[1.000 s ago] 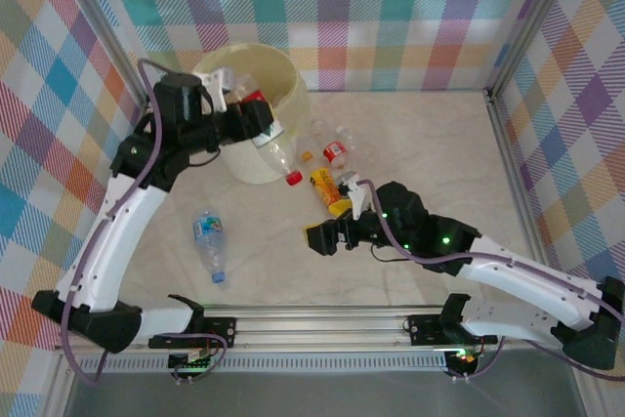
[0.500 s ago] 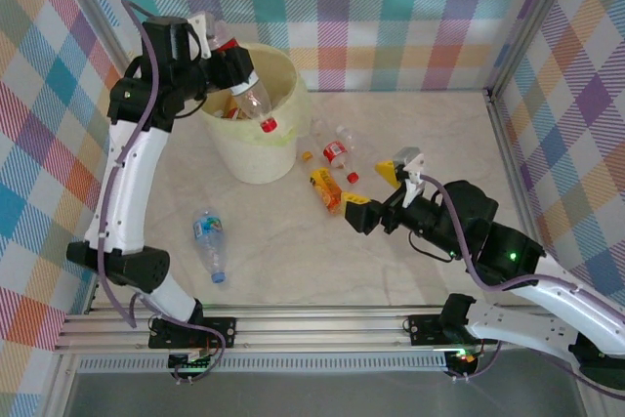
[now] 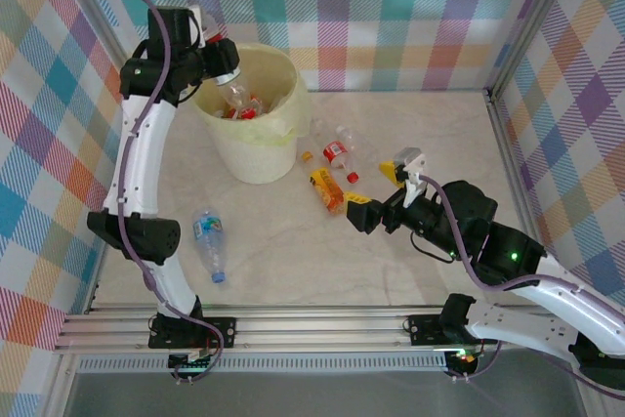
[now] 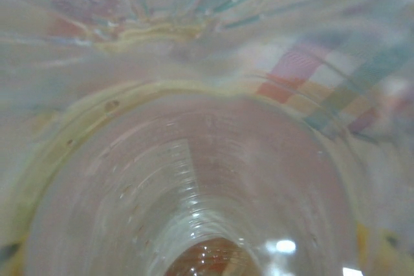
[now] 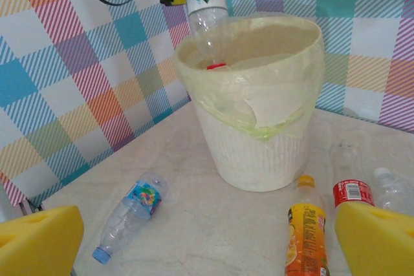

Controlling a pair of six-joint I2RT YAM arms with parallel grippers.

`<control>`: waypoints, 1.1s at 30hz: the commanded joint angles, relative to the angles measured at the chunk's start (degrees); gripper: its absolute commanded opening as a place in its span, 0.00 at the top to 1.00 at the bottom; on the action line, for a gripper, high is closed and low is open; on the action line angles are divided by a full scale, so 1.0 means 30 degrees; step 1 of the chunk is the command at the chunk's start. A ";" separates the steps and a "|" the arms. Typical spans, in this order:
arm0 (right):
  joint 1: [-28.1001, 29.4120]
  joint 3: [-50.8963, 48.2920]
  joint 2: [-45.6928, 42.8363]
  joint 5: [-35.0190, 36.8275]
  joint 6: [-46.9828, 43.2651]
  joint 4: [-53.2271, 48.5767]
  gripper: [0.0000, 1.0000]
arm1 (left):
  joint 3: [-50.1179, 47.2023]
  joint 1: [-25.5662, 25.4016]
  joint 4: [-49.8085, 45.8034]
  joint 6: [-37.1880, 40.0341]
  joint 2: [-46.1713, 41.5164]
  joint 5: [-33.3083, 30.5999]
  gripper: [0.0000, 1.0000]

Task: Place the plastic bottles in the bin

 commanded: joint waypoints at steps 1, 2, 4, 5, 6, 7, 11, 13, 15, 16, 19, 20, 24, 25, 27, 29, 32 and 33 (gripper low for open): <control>-0.0057 0.0021 -0.0090 0.0336 0.0074 -0.0250 0.00 | 0.0419 0.0264 -0.1068 0.0856 0.0782 -0.0552 0.42; -0.0059 0.0055 -0.0040 0.0322 0.0132 -0.0274 0.00 | 0.0397 0.0275 -0.1211 0.0892 0.0998 -0.0548 0.42; -0.0048 0.0028 0.0078 0.0253 0.0308 -0.0392 0.00 | 0.0404 0.0307 -0.1533 0.0877 0.1390 -0.0552 0.41; -0.0055 0.0028 0.0108 0.0244 0.0389 -0.0426 0.00 | 0.0389 0.0316 -0.1693 0.0889 0.1543 -0.0607 0.40; -0.0065 -0.0001 0.0166 0.0204 0.0486 -0.0514 0.00 | 0.0378 0.0313 -0.1921 0.0860 0.1678 -0.0862 0.40; -0.0047 -0.0029 0.0196 0.0268 0.0570 -0.0565 0.00 | 0.0366 0.0292 -0.2125 0.0773 0.1792 -0.1137 0.39; -0.0067 -0.0177 0.0255 0.0453 0.0806 -0.0650 0.00 | 0.0141 0.0396 -0.2524 0.0616 0.2143 -0.1387 0.32; -0.0072 -0.0177 0.0320 0.0504 0.0865 -0.0682 0.00 | 0.0138 0.0414 -0.2730 0.0473 0.2214 -0.1267 0.27; -0.0059 -0.0177 0.0401 0.0578 0.0886 -0.0743 0.00 | 0.0147 0.0455 -0.2700 0.0309 0.2113 -0.1063 0.22; -0.0068 -0.0177 0.0458 0.0596 0.0945 -0.0798 0.00 | 0.0153 0.0439 -0.2641 0.0271 0.2000 -0.0989 0.20; -0.0053 -0.0176 0.0653 0.0815 0.1047 -0.0908 0.00 | 0.0174 0.0486 -0.2494 0.0097 0.1445 -0.0841 0.15; -0.0052 -0.0177 0.0725 0.0892 0.1127 -0.0917 0.00 | 0.0215 0.0510 -0.2467 0.0040 0.1216 -0.0795 0.12; -0.0096 -0.0061 0.1323 0.1657 0.1334 -0.1252 0.00 | 0.0125 0.0596 -0.2333 -0.0196 0.0098 -0.0066 0.08; -0.0186 -0.0045 0.1550 0.1930 0.1367 -0.1348 0.00 | 0.0018 0.0608 -0.2227 -0.0212 -0.0280 0.0274 0.06; -0.0505 0.0028 0.2018 0.1956 0.1508 -0.1678 0.00 | -0.0610 0.0596 -0.1741 -0.0268 -0.1250 0.0955 0.02; -0.0990 -0.0051 0.2444 0.1319 0.1702 -0.1714 0.00 | -0.1551 0.0585 -0.1079 -0.0246 -0.2376 0.1735 0.00; -0.2124 -0.0227 0.3092 -0.0212 0.2164 -0.1682 0.02 | -0.3452 0.0587 0.0035 -0.0184 -0.4366 0.3302 0.00; -0.2450 -0.0277 0.3302 -0.0625 0.2277 -0.1679 0.03 | -0.4079 0.0582 0.0325 -0.0070 -0.4935 0.3950 0.00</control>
